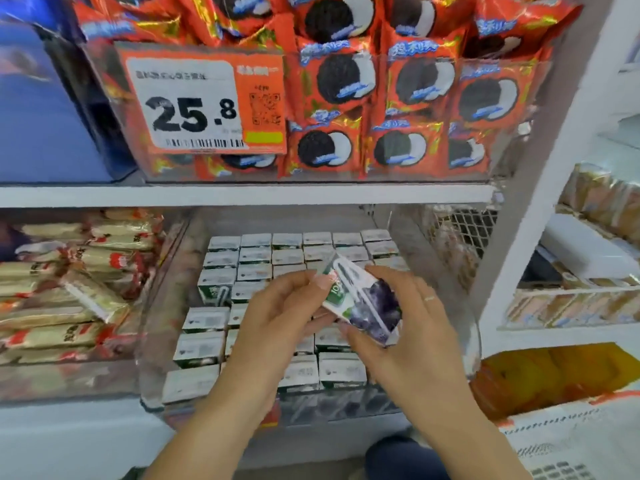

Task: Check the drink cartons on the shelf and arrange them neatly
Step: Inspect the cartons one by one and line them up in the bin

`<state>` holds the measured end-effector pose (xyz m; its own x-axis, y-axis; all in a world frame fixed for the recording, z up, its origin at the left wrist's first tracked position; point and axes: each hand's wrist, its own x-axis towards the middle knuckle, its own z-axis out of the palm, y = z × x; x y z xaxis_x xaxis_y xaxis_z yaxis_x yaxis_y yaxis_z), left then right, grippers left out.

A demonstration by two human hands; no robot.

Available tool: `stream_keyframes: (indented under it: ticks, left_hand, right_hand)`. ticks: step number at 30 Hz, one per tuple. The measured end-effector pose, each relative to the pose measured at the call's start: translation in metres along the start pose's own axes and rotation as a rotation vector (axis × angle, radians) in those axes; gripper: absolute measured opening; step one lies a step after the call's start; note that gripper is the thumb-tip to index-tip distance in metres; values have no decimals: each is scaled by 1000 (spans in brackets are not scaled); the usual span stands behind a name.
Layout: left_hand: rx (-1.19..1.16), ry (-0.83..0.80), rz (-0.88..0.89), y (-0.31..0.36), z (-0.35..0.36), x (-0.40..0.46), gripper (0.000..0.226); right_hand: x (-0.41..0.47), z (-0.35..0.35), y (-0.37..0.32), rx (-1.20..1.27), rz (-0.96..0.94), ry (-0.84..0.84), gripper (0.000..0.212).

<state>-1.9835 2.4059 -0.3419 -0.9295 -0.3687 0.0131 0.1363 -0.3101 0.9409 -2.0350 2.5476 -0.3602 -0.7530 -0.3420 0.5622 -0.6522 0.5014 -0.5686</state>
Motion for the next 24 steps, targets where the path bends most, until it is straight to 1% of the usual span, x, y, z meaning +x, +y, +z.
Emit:
stream_keyframes:
  ticks: [4, 7, 10, 13, 16, 19, 24]
  left_hand:
    - [88, -62, 60, 5, -4, -4, 45]
    - [95, -64, 83, 8, -6, -5, 45]
    - [87, -62, 93, 11, -9, -5, 41]
    - [83, -81, 89, 12, -10, -6, 39]
    - [89, -95, 77, 11, -11, -7, 28]
    - [87, -113, 65, 10, -11, -8, 20]
    - [85, -137, 61, 9, -8, -8, 18]
  right_hand:
    - [0, 4, -1, 31, 2, 15, 64]
    - [1, 8, -6, 55, -3, 18, 64]
    - [0, 9, -8, 57, -30, 36, 61]
    - [-1, 7, -12, 50, -60, 71, 63]
    - [-1, 6, -14, 51, -69, 96, 54]
    - [-2, 5, -11, 40, -69, 117, 54]
    - [-2, 2, -10, 29, -72, 129, 51]
